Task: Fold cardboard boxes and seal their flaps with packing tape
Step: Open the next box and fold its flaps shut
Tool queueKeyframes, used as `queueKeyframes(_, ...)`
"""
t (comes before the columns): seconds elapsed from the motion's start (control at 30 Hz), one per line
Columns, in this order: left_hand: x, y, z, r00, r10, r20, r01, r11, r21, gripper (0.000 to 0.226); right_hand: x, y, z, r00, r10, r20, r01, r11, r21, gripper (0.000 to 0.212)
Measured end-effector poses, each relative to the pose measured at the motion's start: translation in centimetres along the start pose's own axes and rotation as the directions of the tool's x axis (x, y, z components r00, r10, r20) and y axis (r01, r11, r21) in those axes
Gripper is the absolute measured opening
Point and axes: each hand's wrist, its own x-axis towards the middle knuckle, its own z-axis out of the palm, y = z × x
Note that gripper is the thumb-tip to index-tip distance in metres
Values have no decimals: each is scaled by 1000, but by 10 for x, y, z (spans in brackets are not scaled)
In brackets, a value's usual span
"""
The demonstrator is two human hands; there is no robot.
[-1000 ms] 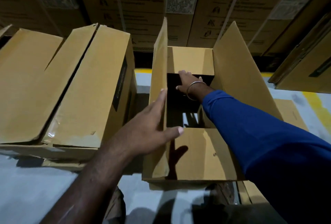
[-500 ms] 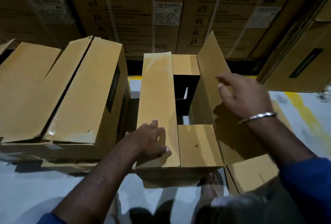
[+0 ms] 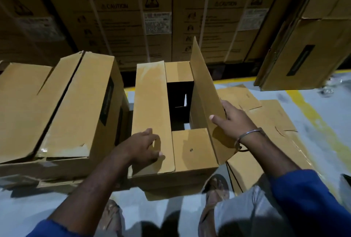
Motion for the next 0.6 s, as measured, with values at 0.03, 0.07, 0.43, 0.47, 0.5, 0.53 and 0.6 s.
queueKeyframes(0.03,0,-1,0,1000,-3,0,3,1000,2,71,1,-2,3,1000,-16,11,16,1000,-3,48)
queueKeyframes(0.07,1,-1,1,1000,-4,2,4,1000,5,72,0,-3,6,999,-37,27,37,999,7,52)
queueKeyframes(0.43,5,3,-3,1000,-11,-7,11,999,49,71,8,-7,71,913,45,405,121,919,-376,59)
queueKeyframes(0.47,5,3,-3,1000,-6,-9,7,998,56,71,9,-7,75,916,60,398,115,908,-404,62)
queueKeyframes(0.5,5,2,-3,1000,-2,-11,3,998,55,71,10,-5,77,920,66,386,112,900,-421,64)
queueKeyframes(0.53,5,0,-4,1000,4,-16,-3,999,49,70,10,-4,79,926,68,372,108,896,-431,67)
queueKeyframes(0.6,5,-3,-5,999,12,-32,-11,999,37,68,11,-2,81,935,78,347,86,897,-433,69)
